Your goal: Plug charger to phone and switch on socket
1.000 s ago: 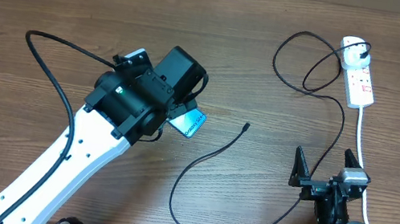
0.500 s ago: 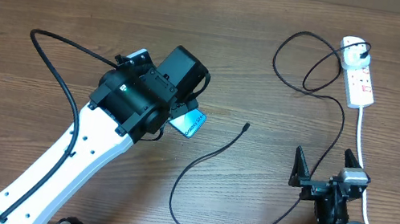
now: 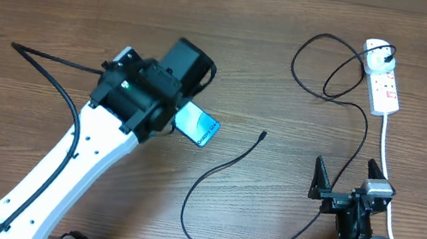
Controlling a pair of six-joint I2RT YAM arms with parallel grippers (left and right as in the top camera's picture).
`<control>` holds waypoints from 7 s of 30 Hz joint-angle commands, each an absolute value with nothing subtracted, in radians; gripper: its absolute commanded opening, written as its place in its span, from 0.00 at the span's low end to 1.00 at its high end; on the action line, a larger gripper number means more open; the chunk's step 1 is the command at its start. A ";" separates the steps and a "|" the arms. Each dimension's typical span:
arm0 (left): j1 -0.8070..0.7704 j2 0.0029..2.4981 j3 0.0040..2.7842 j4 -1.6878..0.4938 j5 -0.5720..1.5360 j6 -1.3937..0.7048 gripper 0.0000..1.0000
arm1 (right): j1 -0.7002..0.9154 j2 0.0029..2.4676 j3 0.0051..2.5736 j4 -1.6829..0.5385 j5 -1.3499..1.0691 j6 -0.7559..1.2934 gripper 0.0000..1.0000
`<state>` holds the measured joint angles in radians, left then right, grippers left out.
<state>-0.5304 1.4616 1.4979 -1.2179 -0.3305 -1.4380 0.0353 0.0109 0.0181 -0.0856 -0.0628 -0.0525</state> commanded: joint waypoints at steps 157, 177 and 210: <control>-0.397 1.990 1.290 -0.718 -0.041 -1.210 1.00 | 0.042 0.003 0.008 -0.081 -0.053 -0.054 1.00; -0.398 1.990 1.289 -0.754 -0.110 -1.291 1.00 | 0.042 0.003 0.008 -0.081 -0.053 -0.054 1.00; -0.434 2.024 1.286 -0.746 -0.133 -1.414 0.95 | 0.042 0.003 0.008 -0.081 -0.053 -0.054 1.00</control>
